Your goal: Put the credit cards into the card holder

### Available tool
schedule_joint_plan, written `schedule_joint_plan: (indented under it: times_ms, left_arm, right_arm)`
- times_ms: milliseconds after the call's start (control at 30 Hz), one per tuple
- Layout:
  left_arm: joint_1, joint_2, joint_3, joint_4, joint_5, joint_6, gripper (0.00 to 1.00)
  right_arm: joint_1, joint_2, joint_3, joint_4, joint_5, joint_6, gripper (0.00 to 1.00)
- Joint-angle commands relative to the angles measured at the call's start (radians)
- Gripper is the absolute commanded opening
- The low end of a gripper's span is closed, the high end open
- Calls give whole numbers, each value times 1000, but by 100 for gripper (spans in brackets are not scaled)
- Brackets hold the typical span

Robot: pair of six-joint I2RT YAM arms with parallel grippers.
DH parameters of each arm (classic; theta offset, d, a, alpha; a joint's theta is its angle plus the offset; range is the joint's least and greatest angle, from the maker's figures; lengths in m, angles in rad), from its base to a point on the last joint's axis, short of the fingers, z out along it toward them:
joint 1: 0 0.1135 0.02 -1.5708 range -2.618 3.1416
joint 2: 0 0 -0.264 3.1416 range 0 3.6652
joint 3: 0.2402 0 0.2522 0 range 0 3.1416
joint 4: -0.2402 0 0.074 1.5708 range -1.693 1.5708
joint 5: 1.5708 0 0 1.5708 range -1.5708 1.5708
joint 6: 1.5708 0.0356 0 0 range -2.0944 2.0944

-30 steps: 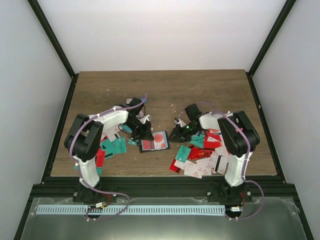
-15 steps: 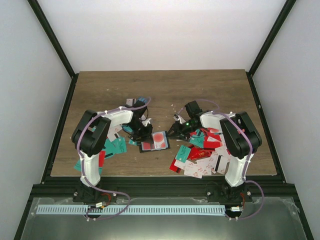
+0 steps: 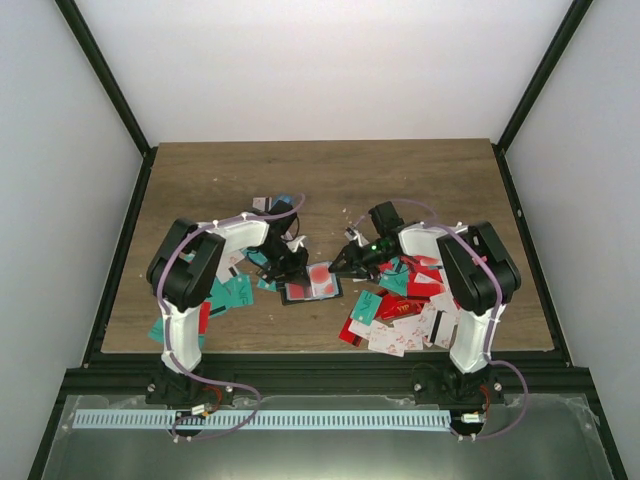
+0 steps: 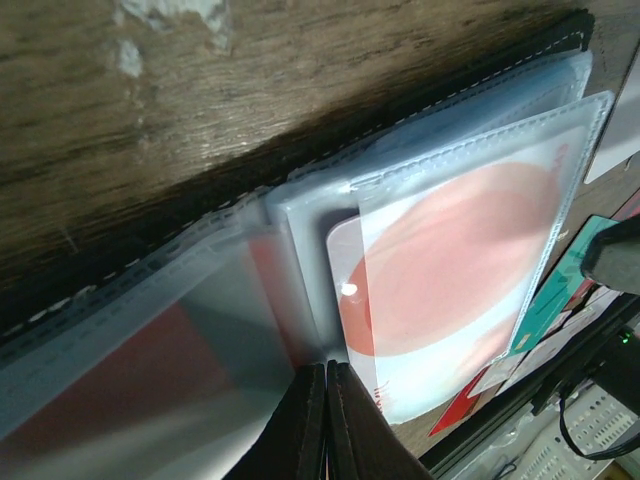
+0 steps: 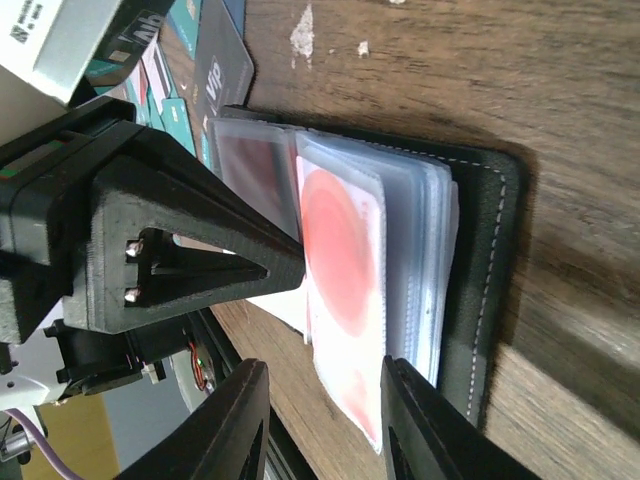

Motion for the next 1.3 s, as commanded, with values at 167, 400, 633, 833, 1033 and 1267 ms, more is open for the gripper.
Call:
schedule_joint_plan:
  times_ms: [167, 400, 633, 833, 1033, 1267]
  left_arm:
    - [-12, 39, 16, 9, -13, 13, 4]
    - [-19, 51, 21, 10, -16, 15, 4]
    - [-22, 59, 24, 10, -16, 15, 4]
    - [-24, 64, 24, 13, -13, 16, 4]
    - [-26, 67, 26, 15, -11, 18, 4]
    - [-26, 68, 30, 17, -9, 19, 4]
  right_arm:
    - [9, 47, 24, 22, -26, -2, 34]
    - [14, 57, 25, 25, -40, -3, 34]
    - [24, 58, 33, 23, -49, -10, 34]
    - [31, 61, 43, 16, -53, -16, 34]
    - [45, 60, 57, 5, -60, -26, 34]
    - [59, 61, 68, 5, -76, -36, 34]
